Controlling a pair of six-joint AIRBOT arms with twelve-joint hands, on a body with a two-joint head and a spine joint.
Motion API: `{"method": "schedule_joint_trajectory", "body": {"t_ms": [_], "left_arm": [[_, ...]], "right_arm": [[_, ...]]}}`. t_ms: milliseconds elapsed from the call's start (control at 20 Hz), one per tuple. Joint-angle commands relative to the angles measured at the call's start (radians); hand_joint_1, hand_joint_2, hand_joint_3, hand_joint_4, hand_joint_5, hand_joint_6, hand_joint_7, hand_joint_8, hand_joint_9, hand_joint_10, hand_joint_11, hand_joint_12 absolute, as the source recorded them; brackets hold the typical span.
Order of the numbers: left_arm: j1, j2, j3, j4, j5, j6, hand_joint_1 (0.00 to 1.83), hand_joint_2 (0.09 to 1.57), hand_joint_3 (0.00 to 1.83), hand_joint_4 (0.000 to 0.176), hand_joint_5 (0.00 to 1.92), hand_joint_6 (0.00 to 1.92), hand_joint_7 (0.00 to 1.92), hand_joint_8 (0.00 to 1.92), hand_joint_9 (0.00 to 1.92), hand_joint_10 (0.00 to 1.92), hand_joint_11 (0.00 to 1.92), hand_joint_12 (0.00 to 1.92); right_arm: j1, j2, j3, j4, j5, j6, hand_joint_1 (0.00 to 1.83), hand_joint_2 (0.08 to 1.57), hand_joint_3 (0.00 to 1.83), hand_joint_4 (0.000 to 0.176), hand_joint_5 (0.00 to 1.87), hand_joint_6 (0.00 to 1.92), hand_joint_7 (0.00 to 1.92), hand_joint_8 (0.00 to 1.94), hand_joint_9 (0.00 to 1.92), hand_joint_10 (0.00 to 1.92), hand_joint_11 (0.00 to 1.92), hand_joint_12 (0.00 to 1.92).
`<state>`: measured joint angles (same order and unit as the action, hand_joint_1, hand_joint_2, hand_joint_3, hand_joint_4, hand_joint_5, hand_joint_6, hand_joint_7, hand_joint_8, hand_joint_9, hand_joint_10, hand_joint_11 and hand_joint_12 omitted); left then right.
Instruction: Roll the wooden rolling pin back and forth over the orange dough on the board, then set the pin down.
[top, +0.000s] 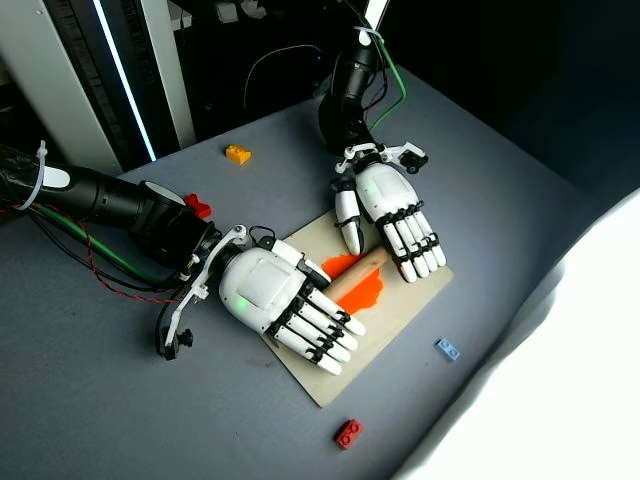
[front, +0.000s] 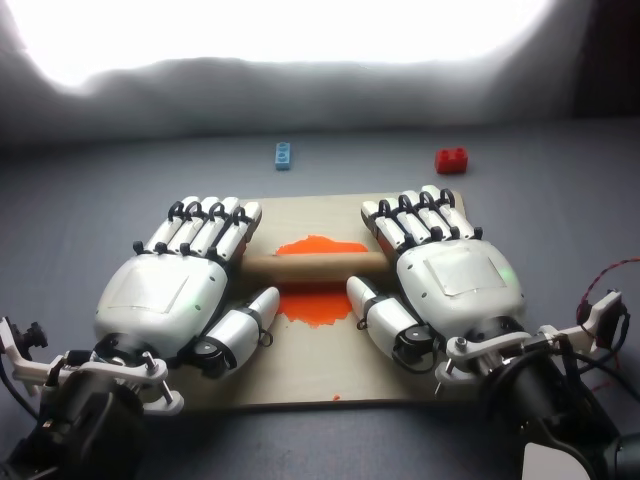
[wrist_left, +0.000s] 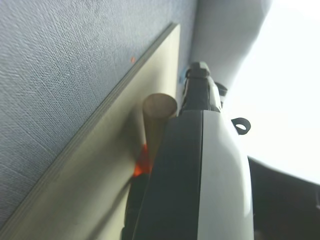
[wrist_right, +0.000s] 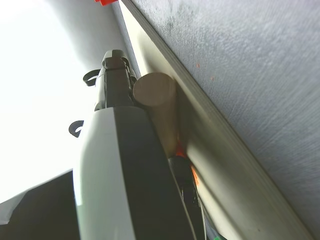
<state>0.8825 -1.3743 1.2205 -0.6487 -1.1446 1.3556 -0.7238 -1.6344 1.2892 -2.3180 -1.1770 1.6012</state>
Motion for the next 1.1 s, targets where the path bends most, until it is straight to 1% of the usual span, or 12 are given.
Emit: {"method": "schedule_joint_trajectory", "body": {"t_ms": [0, 450, 600, 1050], "left_arm": [[-0.008, 0.002, 0.005, 0.037, -0.103, -0.003, 0.00, 1.52, 0.00, 0.000, 0.00, 0.00, 0.00, 0.00, 0.00, 0.00, 0.00, 0.00], [-0.033, 0.005, 0.015, 0.035, -0.094, -0.016, 0.00, 1.53, 0.00, 0.000, 0.00, 0.00, 0.00, 0.00, 0.00, 0.00, 0.00, 0.00], [-0.036, 0.004, 0.015, 0.034, -0.092, -0.018, 0.00, 1.53, 0.00, 0.000, 0.00, 0.00, 0.00, 0.00, 0.00, 0.00, 0.00, 0.00], [-0.040, -0.009, 0.039, 0.034, -0.060, -0.018, 0.00, 1.53, 0.00, 0.000, 0.00, 0.00, 0.00, 0.00, 0.00, 0.00, 0.00, 0.00]], "right_arm": [[0.013, 0.004, 0.009, -0.053, -0.084, 0.004, 0.00, 1.54, 0.00, 0.000, 0.16, 0.00, 0.13, 0.00, 0.07, 0.00, 0.00, 0.00], [0.021, 0.003, 0.028, -0.036, -0.074, 0.009, 0.00, 1.54, 0.00, 0.000, 0.18, 0.01, 0.13, 0.01, 0.08, 0.01, 0.02, 0.01], [0.027, 0.002, 0.036, -0.033, -0.073, 0.012, 0.00, 1.54, 0.00, 0.000, 0.15, 0.00, 0.09, 0.00, 0.04, 0.00, 0.00, 0.00], [0.037, -0.003, 0.054, -0.011, -0.055, 0.017, 0.00, 1.54, 0.00, 0.000, 0.16, 0.01, 0.12, 0.01, 0.06, 0.01, 0.00, 0.00]]}}
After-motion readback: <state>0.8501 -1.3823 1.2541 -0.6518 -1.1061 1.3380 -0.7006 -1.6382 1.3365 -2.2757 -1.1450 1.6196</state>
